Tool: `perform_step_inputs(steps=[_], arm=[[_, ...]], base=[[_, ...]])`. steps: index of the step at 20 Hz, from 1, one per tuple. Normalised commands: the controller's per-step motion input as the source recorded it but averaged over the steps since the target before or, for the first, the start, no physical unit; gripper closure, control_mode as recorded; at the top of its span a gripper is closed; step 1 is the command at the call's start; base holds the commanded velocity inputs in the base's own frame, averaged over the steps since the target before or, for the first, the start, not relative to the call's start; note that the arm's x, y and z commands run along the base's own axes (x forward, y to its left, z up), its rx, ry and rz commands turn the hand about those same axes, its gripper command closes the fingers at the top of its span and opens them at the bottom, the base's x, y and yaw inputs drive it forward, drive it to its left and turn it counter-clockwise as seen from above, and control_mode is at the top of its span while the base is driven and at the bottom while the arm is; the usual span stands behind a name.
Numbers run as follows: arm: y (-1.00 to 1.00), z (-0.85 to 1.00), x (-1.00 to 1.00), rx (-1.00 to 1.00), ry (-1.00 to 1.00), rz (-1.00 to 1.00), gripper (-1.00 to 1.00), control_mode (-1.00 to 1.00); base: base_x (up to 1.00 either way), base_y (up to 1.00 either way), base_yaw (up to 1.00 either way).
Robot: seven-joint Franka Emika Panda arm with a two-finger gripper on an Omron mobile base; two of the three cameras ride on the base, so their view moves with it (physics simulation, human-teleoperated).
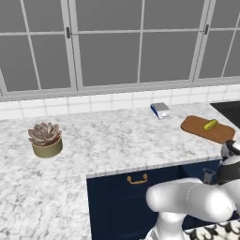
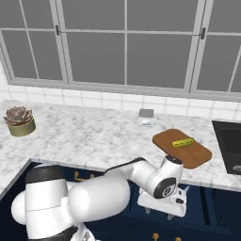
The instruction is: Place the appropriate cutting tool for cutting the cucumber skin on the cutting board.
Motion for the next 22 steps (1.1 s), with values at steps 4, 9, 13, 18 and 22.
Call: perform_step_inputs(steps=[4, 9, 13, 18, 22], arm=[[-0.19, -0.29, 0.59, 0.0, 0.0, 0.0, -1.0, -1.0], [-0.15, -0.51, 0.42, 0.0, 0.0, 0.0, -1.0, -1.0], [-0.06, -0.71, 0.32, 0.0, 0.0, 0.0, -1.0, -1.0], [0.0, -0.4, 0.01, 0.0, 0.01, 0.0, -1.0, -1.0], [0.01, -0.09, -0.44, 0.0, 0.0, 0.0, -1.0, -1.0]], base=[[0.0, 0.0, 0.0], [0.0, 0.0, 0.0], [0.0, 0.0, 0.0], [0.0, 0.0, 0.0], [0.0, 0.0, 0.0]])
